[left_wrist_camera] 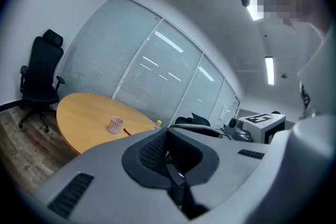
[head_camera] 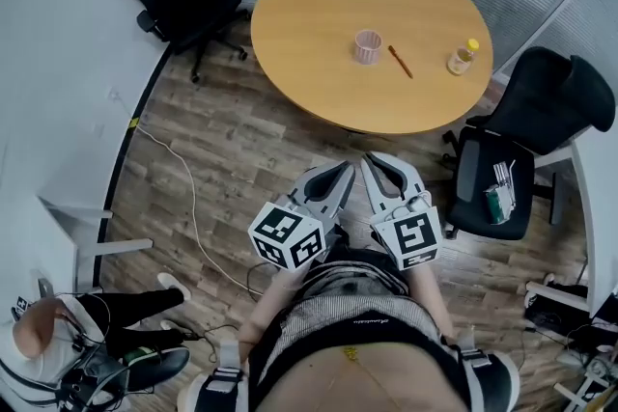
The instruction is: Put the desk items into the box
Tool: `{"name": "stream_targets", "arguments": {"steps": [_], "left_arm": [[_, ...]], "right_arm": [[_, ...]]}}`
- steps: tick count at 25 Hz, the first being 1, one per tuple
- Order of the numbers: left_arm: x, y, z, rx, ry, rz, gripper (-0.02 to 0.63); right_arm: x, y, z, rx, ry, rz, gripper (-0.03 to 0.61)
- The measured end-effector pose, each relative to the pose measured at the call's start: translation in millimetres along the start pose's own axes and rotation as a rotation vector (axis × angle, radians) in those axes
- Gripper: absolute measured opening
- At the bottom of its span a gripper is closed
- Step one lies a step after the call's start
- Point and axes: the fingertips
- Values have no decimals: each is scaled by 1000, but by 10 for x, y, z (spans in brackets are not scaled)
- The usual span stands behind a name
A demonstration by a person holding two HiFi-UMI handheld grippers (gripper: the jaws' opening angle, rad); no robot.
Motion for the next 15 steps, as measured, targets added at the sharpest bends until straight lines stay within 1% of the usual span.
{"name": "stream_targets", "arguments": {"steps": [4,10,15], "left_arm": [[-109,46,-40,6,-5,5,2],[-260,126,-104,20,-12,27,2],[-283,157,-121,21,-17,47,2]], "right_arm": [[-38,-74,-10,4,-11,21,31],[-147,-195,-32,0,-1,49,31],[-180,-209,-20,4,-8,76,31]]}}
Point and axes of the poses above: the fingertips, and each gripper's own axes: y backward along the fingers, x to its right, z out of its underside, and after that the axes turned 2 degrees about -x, right-handed
